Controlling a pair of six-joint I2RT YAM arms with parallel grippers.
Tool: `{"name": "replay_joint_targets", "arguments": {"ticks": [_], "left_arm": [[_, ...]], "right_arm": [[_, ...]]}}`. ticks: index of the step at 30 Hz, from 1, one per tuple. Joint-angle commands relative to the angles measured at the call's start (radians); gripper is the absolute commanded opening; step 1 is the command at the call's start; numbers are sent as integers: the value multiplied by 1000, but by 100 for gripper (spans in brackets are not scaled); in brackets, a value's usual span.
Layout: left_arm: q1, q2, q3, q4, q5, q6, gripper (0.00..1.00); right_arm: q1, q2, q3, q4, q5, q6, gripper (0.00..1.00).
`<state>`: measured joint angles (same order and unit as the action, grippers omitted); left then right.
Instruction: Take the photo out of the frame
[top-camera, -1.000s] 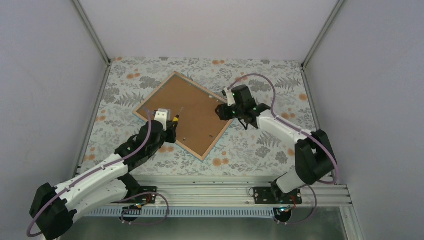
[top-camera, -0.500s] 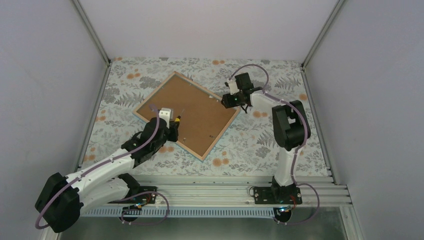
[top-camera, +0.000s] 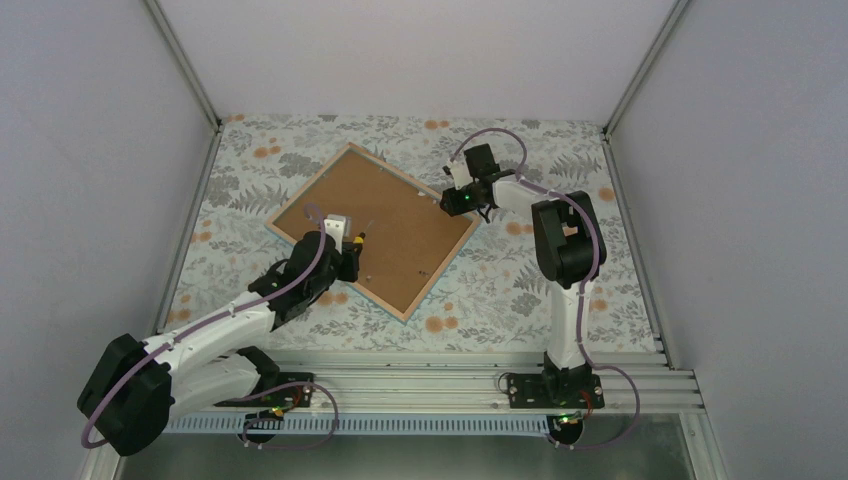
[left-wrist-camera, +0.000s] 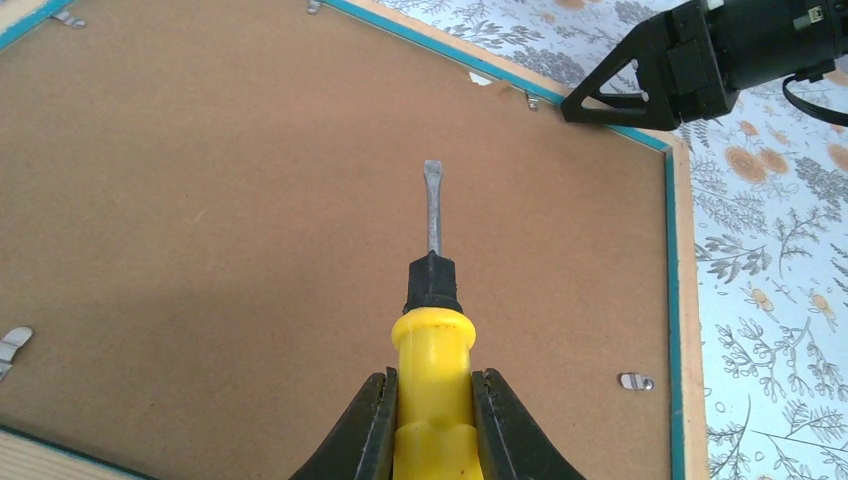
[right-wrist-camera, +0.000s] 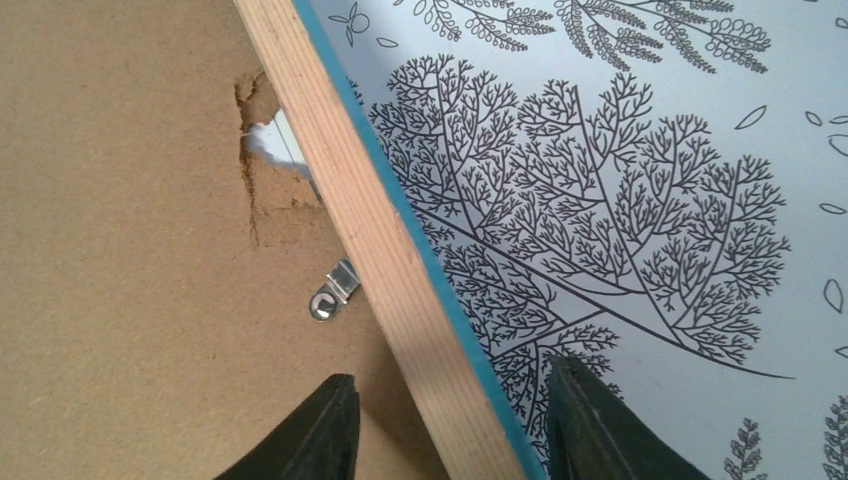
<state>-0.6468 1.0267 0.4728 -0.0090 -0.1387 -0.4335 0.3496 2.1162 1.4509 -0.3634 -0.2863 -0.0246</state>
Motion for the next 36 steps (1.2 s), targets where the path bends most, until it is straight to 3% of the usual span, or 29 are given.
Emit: {"name": "replay_joint_targets", "arguments": {"ticks": [1, 19, 30, 36], "left_arm": [[6, 9, -4, 47, 33, 14, 2], [6, 59, 38, 43, 159, 22, 2], [-10, 108, 54, 58, 229, 22, 2], [-47, 144, 79, 61, 235, 23, 2]], "right_arm": [[-2, 7, -15, -28, -31, -10, 37], [-3, -201, -329, 68, 85, 152, 17], [24, -381, -564, 126, 95, 292, 13], [48, -502, -674, 164, 113, 402, 18]]}}
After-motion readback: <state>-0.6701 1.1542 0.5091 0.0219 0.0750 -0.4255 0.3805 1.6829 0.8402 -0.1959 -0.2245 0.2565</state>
